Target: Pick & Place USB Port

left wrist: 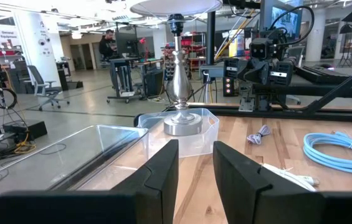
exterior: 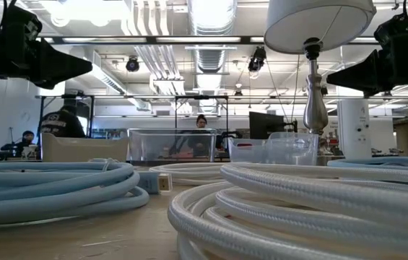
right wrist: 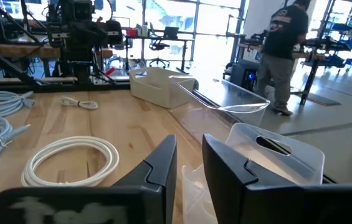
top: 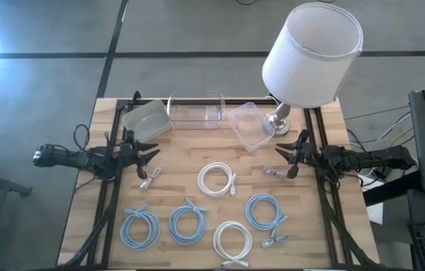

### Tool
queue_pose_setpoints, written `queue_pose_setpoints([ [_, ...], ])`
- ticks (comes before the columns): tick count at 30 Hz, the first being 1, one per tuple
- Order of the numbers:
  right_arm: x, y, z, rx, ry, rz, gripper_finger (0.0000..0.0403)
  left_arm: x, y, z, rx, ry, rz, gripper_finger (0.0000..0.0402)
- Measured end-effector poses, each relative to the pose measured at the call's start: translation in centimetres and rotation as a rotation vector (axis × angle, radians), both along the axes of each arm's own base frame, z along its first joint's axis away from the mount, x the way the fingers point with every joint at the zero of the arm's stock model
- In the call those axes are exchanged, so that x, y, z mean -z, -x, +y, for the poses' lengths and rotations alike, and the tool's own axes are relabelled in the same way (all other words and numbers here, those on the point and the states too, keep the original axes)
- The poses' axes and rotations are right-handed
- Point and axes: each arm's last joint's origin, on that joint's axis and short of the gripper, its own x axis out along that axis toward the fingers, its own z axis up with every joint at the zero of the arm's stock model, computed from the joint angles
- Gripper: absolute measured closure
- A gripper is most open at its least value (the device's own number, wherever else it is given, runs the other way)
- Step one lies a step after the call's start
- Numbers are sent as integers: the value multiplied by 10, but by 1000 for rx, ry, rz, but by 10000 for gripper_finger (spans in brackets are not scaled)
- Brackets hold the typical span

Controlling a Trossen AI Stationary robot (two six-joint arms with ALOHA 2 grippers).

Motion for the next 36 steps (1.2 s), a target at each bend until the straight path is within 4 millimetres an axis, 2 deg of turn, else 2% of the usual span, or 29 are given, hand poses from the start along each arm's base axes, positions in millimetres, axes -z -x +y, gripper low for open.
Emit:
queue_pose_setpoints([
  [17, 0, 0, 0, 0, 0, -1, 316, 0, 0, 0, 0, 0, 0, 298],
  [29, 0, 0, 0, 0, 1, 0, 334, 0, 0, 0, 0, 0, 0, 298],
  [36, 0, 0, 0, 0, -1, -1, 327, 0, 0, 0, 0, 0, 0, 298],
])
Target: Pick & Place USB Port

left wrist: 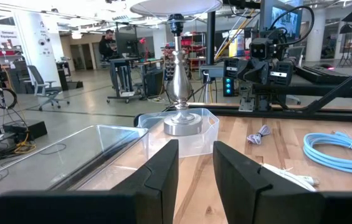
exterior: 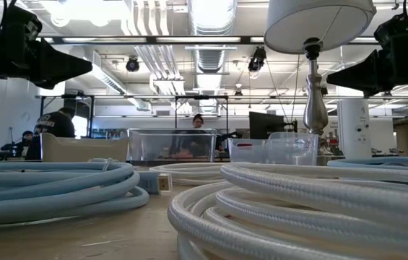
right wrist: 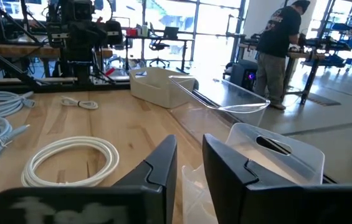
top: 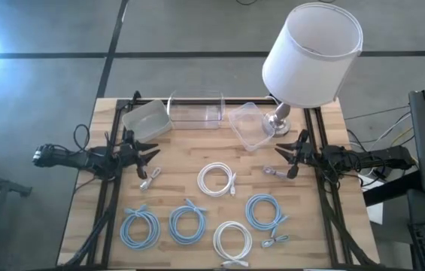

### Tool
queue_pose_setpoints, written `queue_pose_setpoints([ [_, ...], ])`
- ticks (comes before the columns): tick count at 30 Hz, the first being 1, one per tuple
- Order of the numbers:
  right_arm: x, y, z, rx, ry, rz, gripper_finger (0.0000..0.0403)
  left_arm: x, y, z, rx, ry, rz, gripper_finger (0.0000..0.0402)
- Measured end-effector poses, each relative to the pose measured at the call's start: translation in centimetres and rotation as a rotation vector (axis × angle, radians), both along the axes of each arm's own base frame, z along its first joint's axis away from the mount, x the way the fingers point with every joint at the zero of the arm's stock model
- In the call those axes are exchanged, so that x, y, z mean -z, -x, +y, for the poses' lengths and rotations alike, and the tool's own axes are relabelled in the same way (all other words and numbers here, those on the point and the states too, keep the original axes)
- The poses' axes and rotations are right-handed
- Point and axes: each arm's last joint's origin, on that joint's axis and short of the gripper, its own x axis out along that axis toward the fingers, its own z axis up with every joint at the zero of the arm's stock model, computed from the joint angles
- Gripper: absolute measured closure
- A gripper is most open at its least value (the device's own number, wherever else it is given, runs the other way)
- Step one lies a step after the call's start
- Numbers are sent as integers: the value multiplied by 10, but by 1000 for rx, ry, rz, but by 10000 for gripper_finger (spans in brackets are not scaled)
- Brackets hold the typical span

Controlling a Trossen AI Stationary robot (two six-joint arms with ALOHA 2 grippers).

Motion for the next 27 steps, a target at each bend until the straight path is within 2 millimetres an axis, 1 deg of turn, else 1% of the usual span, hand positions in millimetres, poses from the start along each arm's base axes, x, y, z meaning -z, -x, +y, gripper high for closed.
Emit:
queue_pose_setpoints([
  [9, 0, 0, 0, 0, 0, 0, 316, 0, 0, 0, 0, 0, 0, 298],
  [21, 0, 0, 0, 0, 2, 1, 335, 0, 0, 0, 0, 0, 0, 298],
  [27, 0, 0, 0, 0, 1, 1, 328, 0, 0, 0, 0, 1, -2, 298],
])
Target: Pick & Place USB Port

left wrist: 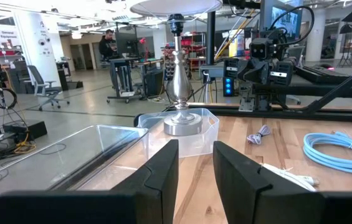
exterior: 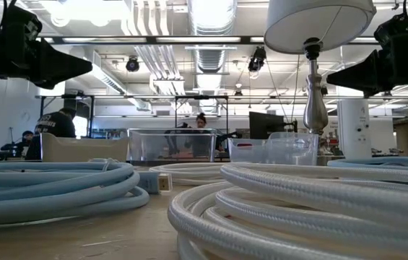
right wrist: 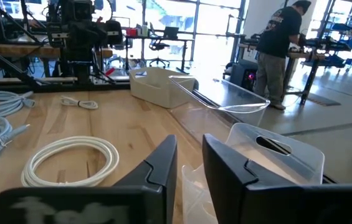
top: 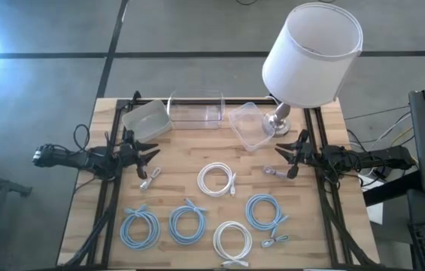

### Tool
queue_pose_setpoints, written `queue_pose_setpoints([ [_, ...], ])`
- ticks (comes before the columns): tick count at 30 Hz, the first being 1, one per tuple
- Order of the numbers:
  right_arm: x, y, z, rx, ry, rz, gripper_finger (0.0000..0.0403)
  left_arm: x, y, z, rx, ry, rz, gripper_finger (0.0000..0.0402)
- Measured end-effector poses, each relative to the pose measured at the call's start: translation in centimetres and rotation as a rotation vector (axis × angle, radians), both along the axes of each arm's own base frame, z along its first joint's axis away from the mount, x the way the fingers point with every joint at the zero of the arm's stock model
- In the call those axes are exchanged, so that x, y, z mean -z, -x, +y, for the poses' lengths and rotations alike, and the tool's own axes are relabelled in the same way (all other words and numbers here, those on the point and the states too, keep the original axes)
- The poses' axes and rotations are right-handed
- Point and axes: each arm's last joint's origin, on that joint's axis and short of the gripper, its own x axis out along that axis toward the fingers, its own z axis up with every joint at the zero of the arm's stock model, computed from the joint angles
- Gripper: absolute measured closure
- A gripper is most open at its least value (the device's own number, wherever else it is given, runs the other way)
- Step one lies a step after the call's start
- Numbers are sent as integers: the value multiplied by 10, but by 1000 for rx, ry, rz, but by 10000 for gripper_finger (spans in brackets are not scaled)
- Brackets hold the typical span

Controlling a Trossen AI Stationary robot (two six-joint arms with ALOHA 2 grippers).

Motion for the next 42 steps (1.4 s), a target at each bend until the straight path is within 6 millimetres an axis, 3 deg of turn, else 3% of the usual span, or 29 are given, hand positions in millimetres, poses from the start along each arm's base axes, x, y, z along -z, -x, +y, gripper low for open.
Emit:
queue_pose_setpoints([
  [12, 0, 0, 0, 0, 0, 0, 319, -2, 0, 0, 6, 219, -106, 298],
  [25, 0, 0, 0, 0, 1, 0, 332, -2, 0, 0, 3, 111, -64, 298],
  [37, 0, 0, 0, 0, -1, -1, 316, -2, 0, 0, 14, 148, -79, 298],
  [42, 0, 0, 0, -1, 45, 17, 321, -2, -1, -2, 94, 179, -84, 298],
])
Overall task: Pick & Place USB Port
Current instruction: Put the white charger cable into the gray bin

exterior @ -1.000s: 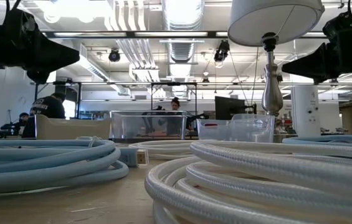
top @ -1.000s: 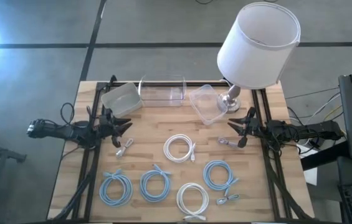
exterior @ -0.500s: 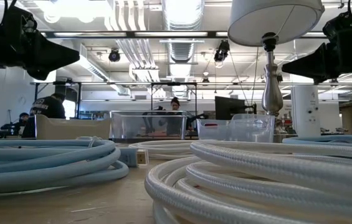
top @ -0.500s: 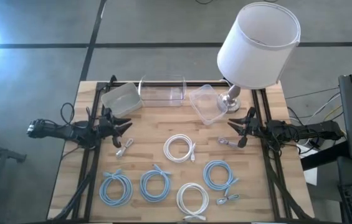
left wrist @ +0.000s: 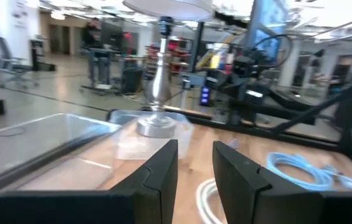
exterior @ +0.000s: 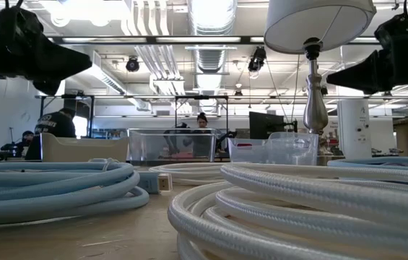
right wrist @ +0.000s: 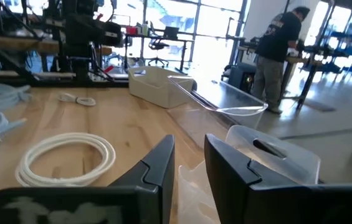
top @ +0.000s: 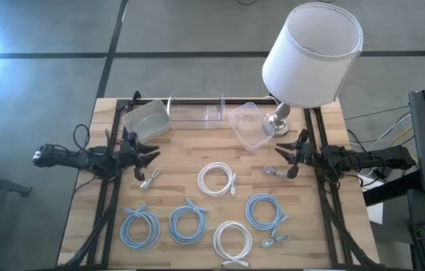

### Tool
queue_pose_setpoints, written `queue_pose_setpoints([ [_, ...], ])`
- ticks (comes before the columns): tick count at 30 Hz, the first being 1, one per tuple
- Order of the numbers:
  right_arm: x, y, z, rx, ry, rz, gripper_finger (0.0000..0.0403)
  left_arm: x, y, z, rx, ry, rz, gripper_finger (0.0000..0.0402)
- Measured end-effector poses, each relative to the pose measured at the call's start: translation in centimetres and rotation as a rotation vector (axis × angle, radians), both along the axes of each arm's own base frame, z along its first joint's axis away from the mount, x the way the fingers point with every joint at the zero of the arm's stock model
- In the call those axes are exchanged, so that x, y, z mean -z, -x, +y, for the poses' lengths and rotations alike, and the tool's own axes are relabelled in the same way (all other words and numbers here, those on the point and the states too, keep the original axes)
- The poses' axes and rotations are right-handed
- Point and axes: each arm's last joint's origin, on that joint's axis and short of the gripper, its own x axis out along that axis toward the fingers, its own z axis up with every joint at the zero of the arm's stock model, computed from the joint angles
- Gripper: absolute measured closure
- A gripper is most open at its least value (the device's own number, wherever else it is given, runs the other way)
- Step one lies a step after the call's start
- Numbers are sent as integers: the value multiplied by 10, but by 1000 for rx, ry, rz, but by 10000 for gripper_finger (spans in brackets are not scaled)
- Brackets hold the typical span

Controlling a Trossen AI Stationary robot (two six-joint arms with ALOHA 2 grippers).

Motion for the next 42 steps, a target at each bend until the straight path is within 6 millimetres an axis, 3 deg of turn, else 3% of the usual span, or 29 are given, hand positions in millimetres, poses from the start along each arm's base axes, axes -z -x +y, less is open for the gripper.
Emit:
queue_pose_setpoints([
  [12, 0, 0, 0, -7, 202, 79, 331, 0, 0, -1, 40, -5, 1, 298],
  [22, -11, 0, 0, -9, -210, -192, 318, 0, 0, -1, 40, -7, 1, 298],
  [28, -23, 2, 0, -21, -233, -332, 319, 0, 0, -1, 40, -4, 1, 295],
  [33, -30, 4, 0, -57, -293, -420, 329, 0, 0, -1, 39, -7, 1, 258],
  [42, -38, 6, 0, -26, -79, -432, 339, -1, 0, -1, 27, -29, 8, 191],
])
